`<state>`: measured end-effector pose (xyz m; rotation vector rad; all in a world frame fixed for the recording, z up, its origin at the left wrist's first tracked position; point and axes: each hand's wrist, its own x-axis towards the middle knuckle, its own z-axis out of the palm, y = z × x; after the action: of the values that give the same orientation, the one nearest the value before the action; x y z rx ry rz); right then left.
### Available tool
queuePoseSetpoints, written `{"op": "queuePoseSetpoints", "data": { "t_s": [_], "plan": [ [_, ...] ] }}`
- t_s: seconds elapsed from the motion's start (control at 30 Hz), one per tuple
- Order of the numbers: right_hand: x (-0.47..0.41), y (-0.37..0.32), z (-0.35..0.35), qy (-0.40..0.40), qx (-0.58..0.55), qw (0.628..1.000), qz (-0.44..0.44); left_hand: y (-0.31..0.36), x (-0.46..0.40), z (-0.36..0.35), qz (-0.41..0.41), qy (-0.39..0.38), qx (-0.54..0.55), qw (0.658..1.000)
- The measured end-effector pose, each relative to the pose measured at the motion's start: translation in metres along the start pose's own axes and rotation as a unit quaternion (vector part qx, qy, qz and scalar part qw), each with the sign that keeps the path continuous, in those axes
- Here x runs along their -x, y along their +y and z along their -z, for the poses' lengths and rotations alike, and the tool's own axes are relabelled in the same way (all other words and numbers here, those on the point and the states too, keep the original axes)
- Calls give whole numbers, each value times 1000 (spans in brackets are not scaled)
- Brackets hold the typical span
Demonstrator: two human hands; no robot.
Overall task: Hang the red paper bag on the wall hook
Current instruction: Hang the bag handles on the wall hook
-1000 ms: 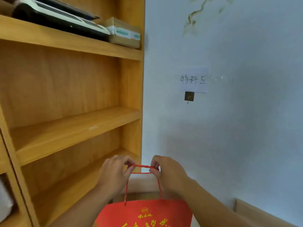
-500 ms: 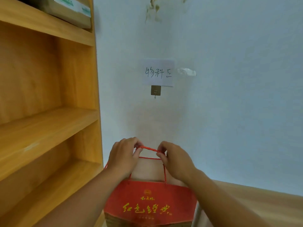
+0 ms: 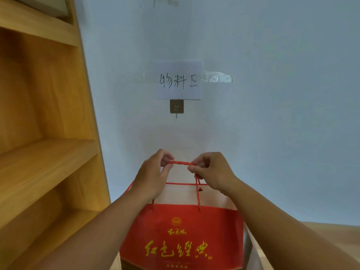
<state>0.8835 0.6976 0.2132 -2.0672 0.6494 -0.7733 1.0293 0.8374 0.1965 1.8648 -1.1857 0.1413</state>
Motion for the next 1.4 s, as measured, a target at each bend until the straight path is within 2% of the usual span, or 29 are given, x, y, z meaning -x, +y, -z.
{"op": "queuePoseSetpoints", "data": {
  "t_s": [0.5, 0.87, 1.03, 1.13, 1.4],
  "plan": [
    [-175, 11, -46, 35, -28, 999, 31, -85, -149, -9, -10, 56, 6, 998],
    [-269, -2, -60, 74, -15, 996, 46, -140, -262, 1, -55, 15, 77, 995],
    [-298, -1, -50, 121, -1, 990, 69, -137, -290, -5, -71, 41, 118, 990],
    [-311, 3, -52, 143, 44, 985, 80, -136, -300, -14, -73, 51, 107, 990],
    [-320, 42, -60, 133, 96, 986, 44, -152, -301, -43, -43, 25, 93, 994]
  ]
}}
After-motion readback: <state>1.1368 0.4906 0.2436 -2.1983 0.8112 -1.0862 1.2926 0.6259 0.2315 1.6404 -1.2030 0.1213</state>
